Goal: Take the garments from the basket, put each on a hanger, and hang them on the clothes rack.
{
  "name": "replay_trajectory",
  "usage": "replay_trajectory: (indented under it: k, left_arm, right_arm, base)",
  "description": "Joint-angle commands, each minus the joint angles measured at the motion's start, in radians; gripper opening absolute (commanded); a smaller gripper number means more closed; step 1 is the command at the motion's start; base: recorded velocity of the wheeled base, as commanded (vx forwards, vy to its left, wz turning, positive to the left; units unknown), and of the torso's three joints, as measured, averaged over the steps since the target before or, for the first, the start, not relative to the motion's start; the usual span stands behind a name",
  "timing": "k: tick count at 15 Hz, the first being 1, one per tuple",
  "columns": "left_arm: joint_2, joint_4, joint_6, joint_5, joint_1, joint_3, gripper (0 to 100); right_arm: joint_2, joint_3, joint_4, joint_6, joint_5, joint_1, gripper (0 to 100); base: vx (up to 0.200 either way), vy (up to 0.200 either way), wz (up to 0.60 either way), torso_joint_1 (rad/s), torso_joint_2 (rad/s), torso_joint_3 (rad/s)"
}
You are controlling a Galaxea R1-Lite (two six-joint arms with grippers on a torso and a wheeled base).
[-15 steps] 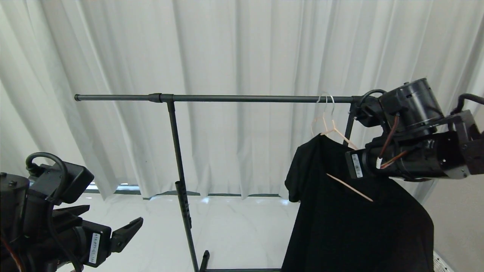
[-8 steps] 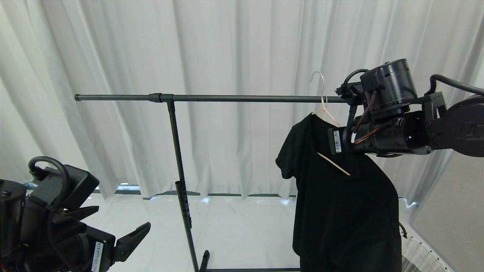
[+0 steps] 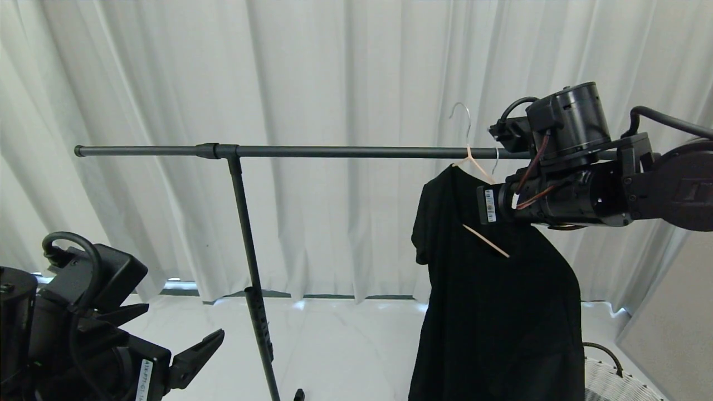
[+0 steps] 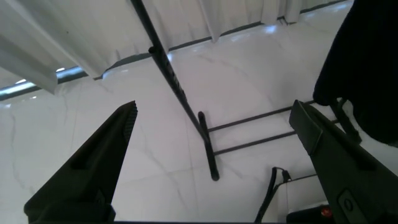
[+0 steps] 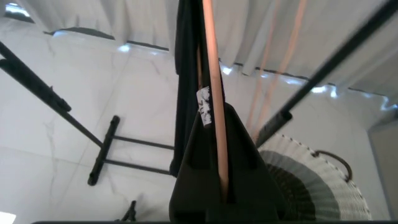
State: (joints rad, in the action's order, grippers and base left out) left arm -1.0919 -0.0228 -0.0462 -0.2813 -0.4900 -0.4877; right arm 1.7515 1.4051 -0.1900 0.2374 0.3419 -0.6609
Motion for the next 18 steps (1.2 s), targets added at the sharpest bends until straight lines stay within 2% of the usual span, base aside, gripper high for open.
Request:
replay_trajectory:
  k: [1, 7, 13, 18]
  left_arm:
    - [0.000, 0.000, 0.000, -0.001, 0.001, 0.000, 100]
    - [0.001, 0.000, 0.000, -0.001, -0.001, 0.008, 100]
    - [0.007, 0.000, 0.000, -0.001, -0.001, 0.021, 100]
    - [0.009, 0.000, 0.000, -0.001, 0.001, 0.026, 100]
  right_arm:
    - [0.002, 0.002, 0.000, 0.011, 0.000, -0.026, 0]
    - [0.002, 0.008, -0.002, 0.031, 0.000, -0.045, 0]
    - [0.033, 0.005, 0.000, 0.034, -0.009, -0.043, 0]
    - [0.082, 0.002, -0.002, 0.103, -0.009, -0.060, 0]
  base:
    - [0.200, 0.000, 0.00, 0.002, 0.00, 0.007]
    - [0.200, 0.000, 0.00, 0.001, 0.00, 0.002]
    - [0.000, 0.000, 0.00, 0.000, 0.00, 0.000]
    - [0.000, 0.000, 0.00, 0.000, 0.00, 0.000]
